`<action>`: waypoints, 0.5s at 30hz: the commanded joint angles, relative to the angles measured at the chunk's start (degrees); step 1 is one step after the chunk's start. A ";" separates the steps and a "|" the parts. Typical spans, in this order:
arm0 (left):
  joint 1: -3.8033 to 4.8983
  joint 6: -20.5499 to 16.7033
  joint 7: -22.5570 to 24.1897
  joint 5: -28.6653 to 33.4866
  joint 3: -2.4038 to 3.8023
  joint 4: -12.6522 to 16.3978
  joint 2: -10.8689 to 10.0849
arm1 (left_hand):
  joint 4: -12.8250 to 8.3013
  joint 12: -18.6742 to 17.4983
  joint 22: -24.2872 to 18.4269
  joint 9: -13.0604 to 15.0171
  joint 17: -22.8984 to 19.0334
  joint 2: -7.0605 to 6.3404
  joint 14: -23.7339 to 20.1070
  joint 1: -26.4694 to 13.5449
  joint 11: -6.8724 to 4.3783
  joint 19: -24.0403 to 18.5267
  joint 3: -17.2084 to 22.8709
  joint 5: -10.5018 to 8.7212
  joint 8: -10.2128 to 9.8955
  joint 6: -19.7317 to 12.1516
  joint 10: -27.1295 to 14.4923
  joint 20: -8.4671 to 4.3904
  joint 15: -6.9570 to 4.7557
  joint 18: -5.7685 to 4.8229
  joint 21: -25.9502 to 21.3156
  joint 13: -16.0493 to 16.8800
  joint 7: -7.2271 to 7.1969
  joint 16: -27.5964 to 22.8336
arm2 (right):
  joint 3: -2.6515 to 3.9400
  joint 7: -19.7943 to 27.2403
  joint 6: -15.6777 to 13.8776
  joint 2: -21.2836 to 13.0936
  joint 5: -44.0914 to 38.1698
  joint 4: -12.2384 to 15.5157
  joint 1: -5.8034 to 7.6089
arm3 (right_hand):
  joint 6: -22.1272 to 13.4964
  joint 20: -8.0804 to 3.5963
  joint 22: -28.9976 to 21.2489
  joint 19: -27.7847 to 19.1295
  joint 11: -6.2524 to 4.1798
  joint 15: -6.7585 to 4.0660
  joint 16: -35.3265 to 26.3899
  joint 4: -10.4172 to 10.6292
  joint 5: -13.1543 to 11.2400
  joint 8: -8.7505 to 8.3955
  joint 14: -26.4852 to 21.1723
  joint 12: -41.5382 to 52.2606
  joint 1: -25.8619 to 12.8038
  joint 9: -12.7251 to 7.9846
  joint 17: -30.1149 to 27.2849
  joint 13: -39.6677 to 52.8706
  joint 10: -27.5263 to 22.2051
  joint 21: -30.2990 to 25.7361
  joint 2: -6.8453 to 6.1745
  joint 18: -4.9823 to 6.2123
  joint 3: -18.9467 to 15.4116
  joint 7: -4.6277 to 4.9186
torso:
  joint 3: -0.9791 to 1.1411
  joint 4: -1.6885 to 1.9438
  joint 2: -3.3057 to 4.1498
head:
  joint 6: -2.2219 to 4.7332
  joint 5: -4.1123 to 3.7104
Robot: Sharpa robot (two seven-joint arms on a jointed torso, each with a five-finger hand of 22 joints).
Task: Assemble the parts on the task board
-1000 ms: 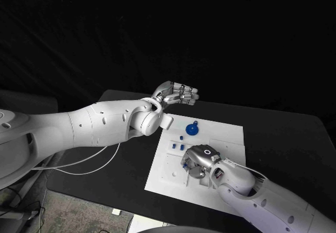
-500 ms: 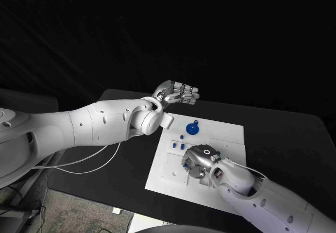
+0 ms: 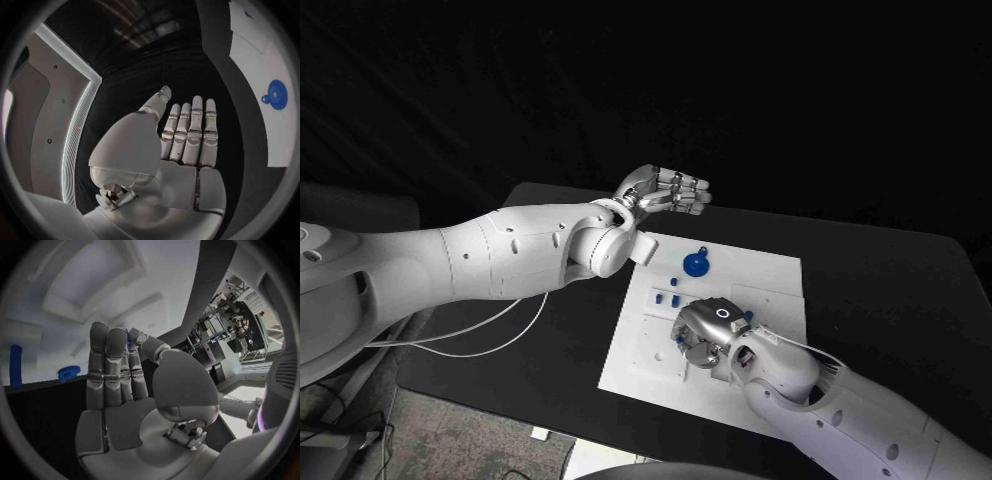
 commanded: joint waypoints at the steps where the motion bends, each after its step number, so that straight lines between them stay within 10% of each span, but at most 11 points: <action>1: 0.10 0.83 0.79 0.24 0.07 0.18 0.10 | 0.09 -0.11 -0.14 -0.08 0.08 0.59 -0.46 0.10 0.03 0.18 -0.30 0.11 -0.23 0.05 -0.34 0.08 -0.11 1.01 0.38 -0.01 0.12 -0.13 | -0.23 0.04 1.01 0.14 0.51 -0.08 -0.30 | -1.10 0.30 0.07 0.22 0.24 0.18 -0.33 0.15 -0.09 0.07 -0.05 0.33 -0.61 -0.09 -0.13 -0.01 -1.22 -0.43 0.39 0.67 0.18 0.25 | -0.04 -0.03 0.03 | -0.08 0.03; 15: 0.12 1.03 0.52 0.24 0.07 0.14 0.07 | 0.09 -0.11 -0.14 -0.08 0.08 0.59 -0.46 0.10 0.03 0.18 -0.30 0.11 -0.23 0.05 -0.34 0.08 -0.11 1.01 0.38 -0.01 0.12 -0.13 | -0.47 1.18 -1.50 0.02 4.28 -0.58 -0.28 | -10.40 2.47 -1.44 0.60 3.55 2.31 -1.21 0.59 1.56 0.10 -0.73 0.40 -1.74 -0.36 -0.90 -0.10 -13.21 -3.69 -2.25 2.05 -6.11 2.42 | 0.08 -0.03 0.01 | -0.09 -0.07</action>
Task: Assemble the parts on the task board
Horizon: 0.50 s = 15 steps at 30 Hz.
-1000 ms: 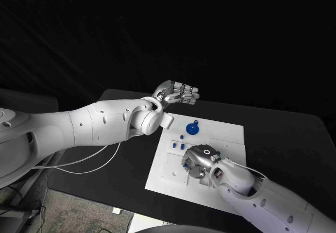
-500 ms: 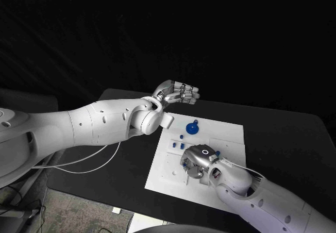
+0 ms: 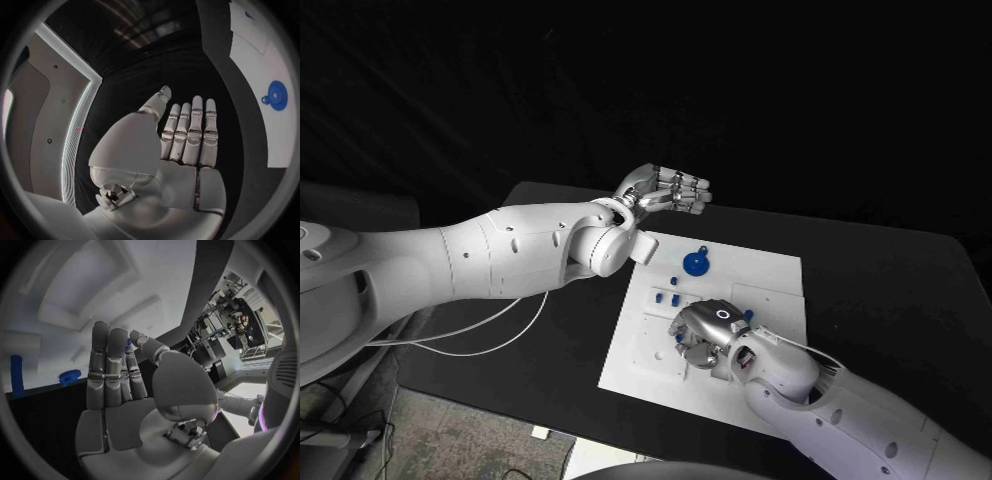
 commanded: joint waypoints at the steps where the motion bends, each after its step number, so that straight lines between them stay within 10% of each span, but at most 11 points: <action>1: 0.11 0.87 0.53 0.24 0.06 0.11 0.06 | 0.03 -0.11 -0.22 -0.08 0.05 0.51 -0.45 0.08 0.06 0.17 -0.39 0.04 -0.24 0.00 -0.39 0.11 -0.16 1.02 0.44 -0.01 0.13 -0.13 | -0.10 0.92 -1.56 -0.20 2.28 -0.04 -0.16 | -1.62 0.70 -0.68 0.28 0.42 0.57 -0.45 0.12 0.05 -0.30 -0.16 0.07 0.74 -0.06 -0.45 -0.10 -2.01 -0.97 -0.79 1.12 -2.57 0.06 | 0.02 -0.03 0.00 | 0.05 -0.09; 8: 0.13 1.00 0.40 0.24 0.06 0.08 -0.07 | 0.02 -0.12 -0.29 -0.08 0.04 0.49 -0.56 0.10 0.09 0.16 -0.44 0.02 -0.24 -0.05 -0.49 0.13 -0.12 1.03 0.46 -0.01 0.16 -0.15 | -0.10 0.90 -5.09 -1.54 3.72 1.28 -0.15 | -4.25 1.31 -3.45 2.24 0.94 1.05 -0.91 2.26 0.84 -0.33 0.01 0.04 3.69 -0.08 -2.33 -0.11 -4.45 -4.49 -1.11 1.56 -12.36 0.04 | 0.05 -0.10 -0.02 | 0.19 -0.43; 15: 0.13 1.34 0.20 0.24 0.06 0.12 -0.25 | -0.05 -0.12 -0.36 -0.08 0.04 0.45 -0.60 0.19 0.10 0.15 -0.47 0.03 -0.25 -0.09 -0.55 0.14 -0.11 1.05 0.47 -0.01 0.16 -0.13 | 0.21 0.73 -6.54 -3.71 4.81 3.93 -0.06 | -4.45 0.97 -3.33 3.02 0.51 0.68 -0.24 2.38 0.77 -0.32 0.55 0.20 3.82 -0.08 -2.19 -0.11 -3.13 -4.39 -1.11 1.28 -12.62 -0.19 | 0.07 -0.17 -0.04 | 0.62 -0.91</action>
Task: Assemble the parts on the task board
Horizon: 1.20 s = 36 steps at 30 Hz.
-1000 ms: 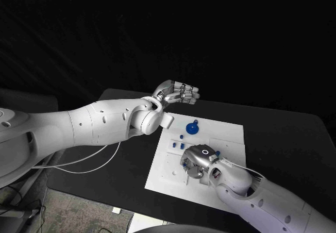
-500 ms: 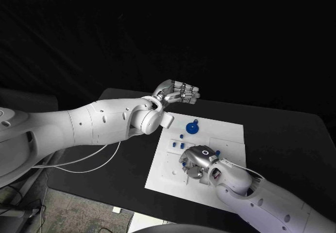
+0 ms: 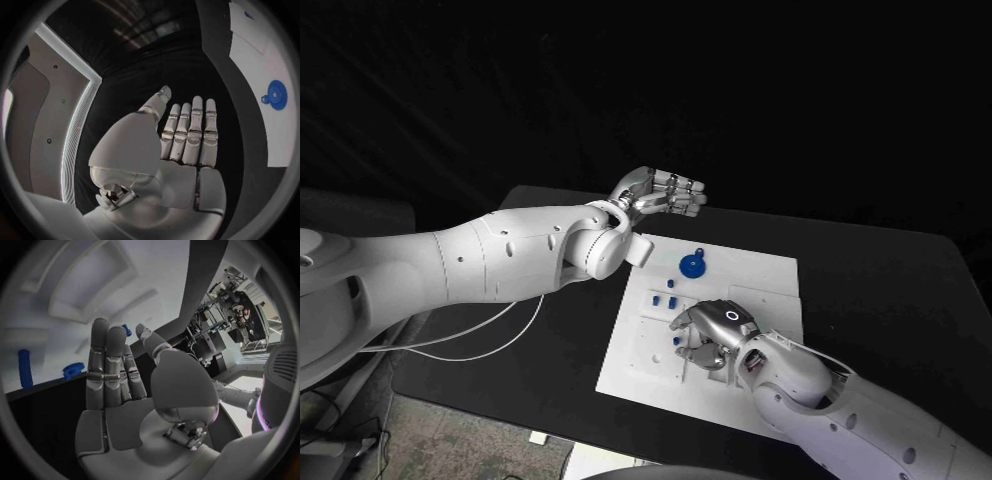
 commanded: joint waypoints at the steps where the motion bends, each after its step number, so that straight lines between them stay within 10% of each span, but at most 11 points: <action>1: 0.11 1.15 0.30 0.24 0.06 0.16 -0.03 | 0.11 -0.12 -0.05 -0.08 0.05 0.45 -0.40 0.19 -0.11 0.15 -0.31 0.03 -0.25 -0.09 -0.34 0.14 0.10 1.05 0.24 -0.01 0.16 -0.13 | 0.33 0.33 -2.60 -1.07 1.77 1.46 0.07 | -0.09 -0.20 0.24 0.32 -0.05 -0.18 0.53 -0.26 -0.12 -0.32 0.30 0.31 0.42 -0.04 0.25 0.05 0.51 0.11 0.21 0.20 -0.04 0.08 | 0.01 -0.06 -0.01 | 0.31 -0.44; 13: 0.13 2.45 0.35 0.15 0.05 0.21 -0.78 | -0.29 -0.10 -0.17 -0.07 0.11 0.52 -0.09 0.59 -0.20 0.23 -0.16 0.02 -0.22 -0.17 0.01 0.06 -0.03 1.09 0.36 -0.01 0.20 -0.12 | 5.72 1.01 -0.78 -9.54 9.29 8.84 2.02 | 1.62 -0.95 4.26 0.60 -1.07 -0.84 3.95 -2.59 0.88 -0.30 0.12 0.35 -2.38 0.01 2.85 0.09 5.81 2.78 1.07 0.21 4.27 0.38 | 0.06 -0.45 -0.12 | 1.06 -2.19; 19: 0.15 2.71 0.50 0.11 0.04 0.10 -1.10 | -0.36 -0.11 -0.20 -0.08 0.10 0.54 -0.03 0.54 -0.23 0.24 -0.14 0.05 -0.22 -0.12 0.11 0.03 -0.05 1.06 0.40 -0.01 0.20 -0.11 | 7.91 -0.25 2.64 -12.61 10.36 9.25 3.07 | 0.65 -0.47 4.50 -0.01 -0.44 -0.37 3.07 -2.09 0.90 -0.29 -0.28 0.45 -1.13 0.00 2.18 0.09 3.49 1.87 0.49 0.39 0.25 0.90 | 0.14 -0.72 -0.25 | 1.38 -2.37; 29: 0.15 2.81 0.58 0.09 0.04 -0.12 -1.21 | -0.36 -0.11 -0.20 -0.08 0.10 0.54 -0.03 0.54 -0.23 0.24 -0.14 0.05 -0.22 -0.12 0.11 0.03 -0.05 1.06 0.40 -0.01 0.20 -0.11 | 8.61 -2.09 8.27 -13.44 7.04 6.21 3.36 | -3.84 0.31 2.97 0.25 0.25 0.34 2.22 4.29 -2.42 -0.34 -1.24 0.56 3.98 -0.08 0.75 0.10 -0.63 -1.40 -1.05 0.65 -7.45 -0.32 | 0.02 -0.51 -0.19 | 1.43 -2.90; 36: 0.15 2.87 0.56 0.09 0.03 -0.22 -1.23 | -0.47 -0.11 -0.31 -0.08 0.06 0.61 -0.04 0.30 -0.24 0.23 -0.12 0.03 -0.22 -0.06 0.14 0.00 -0.04 1.01 0.50 -0.01 0.18 -0.12 | 8.21 -2.46 10.69 -11.62 5.34 3.11 3.37 | -4.29 0.34 2.85 0.33 0.29 0.35 2.19 5.05 -3.06 -0.37 -1.38 0.52 4.40 -0.09 0.53 0.10 -1.01 -1.89 -1.26 0.66 -7.70 -1.27 | 0.02 -0.34 -0.15 | 1.74 -3.09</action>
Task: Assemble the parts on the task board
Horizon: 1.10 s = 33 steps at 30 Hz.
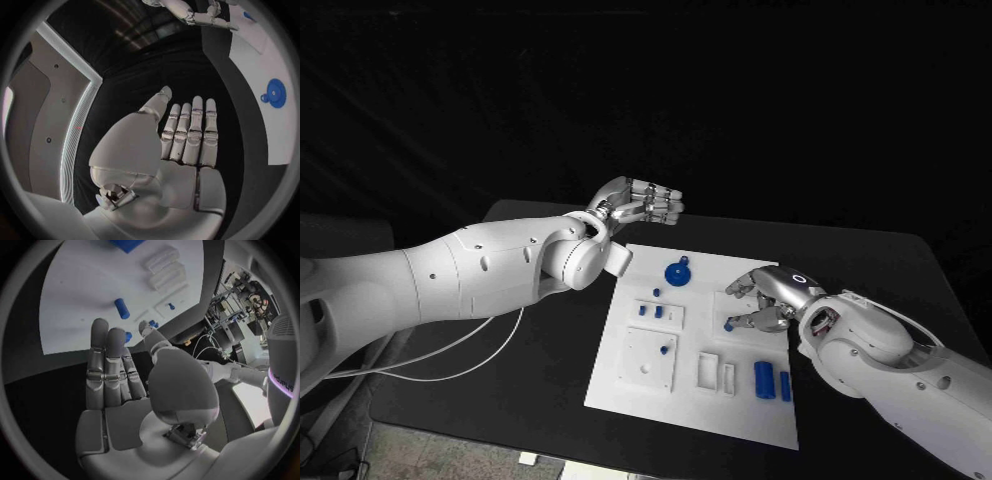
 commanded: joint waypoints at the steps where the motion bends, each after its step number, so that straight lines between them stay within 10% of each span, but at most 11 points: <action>1: 0.10 0.94 0.55 0.11 0.05 0.03 0.02 | -0.31 -0.11 -0.05 -0.07 0.01 0.31 -0.05 -0.01 -0.23 0.23 0.04 0.03 -0.22 -0.06 0.14 0.00 -0.04 1.01 0.28 -0.01 0.18 -0.13 | -0.34 -0.77 4.08 0.78 -2.37 -1.24 -0.03 | 0.21 0.29 -0.09 0.19 -0.10 -0.07 -0.28 0.34 -0.41 -0.36 -0.35 0.20 0.52 -0.06 -0.08 0.00 -0.21 -0.27 0.15 0.76 0.02 -0.22 | -0.05 0.08 0.03 | 0.20 -0.11; 10: 0.10 0.95 0.50 0.10 0.05 0.02 -0.08 | -0.31 -0.11 -0.05 -0.07 0.01 0.31 -0.05 -0.01 -0.23 0.23 0.04 0.03 -0.22 -0.06 0.14 0.00 -0.04 1.01 0.28 -0.01 0.18 -0.13 | -1.46 -0.45 6.14 1.95 -2.92 -2.76 -0.05 | 3.27 -0.17 0.32 0.66 -0.73 -0.55 -0.01 -1.76 -0.69 -0.28 -0.02 0.21 -0.43 0.00 -0.10 -0.05 2.42 -0.38 2.30 0.35 1.53 -0.09 | -0.06 -0.11 0.00 | 0.03 0.01; 18: 0.10 0.94 0.45 0.10 0.05 0.02 -0.11 | -0.32 -0.12 -0.19 -0.08 -0.01 0.43 -0.09 -0.13 -0.23 0.21 0.02 0.04 -0.22 -0.02 0.09 0.02 -0.02 1.02 0.37 -0.01 0.16 -0.12 | -2.03 0.10 6.80 2.66 -3.31 -3.17 -0.16 | 8.41 -0.88 2.14 0.84 -1.46 -1.16 0.55 -6.44 -3.74 -0.31 0.58 -0.03 -4.46 0.00 0.41 -0.08 6.26 0.68 4.09 -0.39 11.70 0.67 | -0.01 -0.04 0.02 | -0.06 -0.03; 33: 0.10 0.98 0.32 0.10 0.05 -0.01 -0.13 | -0.28 -0.11 -0.27 -0.07 -0.01 0.57 -0.10 -0.17 -0.23 0.20 0.07 0.07 -0.22 0.02 0.08 0.01 -0.03 1.03 0.41 -0.01 0.14 -0.12 | -2.26 -0.13 4.05 3.47 -4.47 -3.55 -0.49 | 12.93 -1.61 3.56 1.17 -2.96 -2.04 0.69 -6.16 -4.96 0.05 1.26 0.07 -5.70 0.23 0.88 0.03 10.85 1.24 5.99 -0.83 17.84 -0.32 | -0.02 -0.05 0.01 | -0.26 -0.23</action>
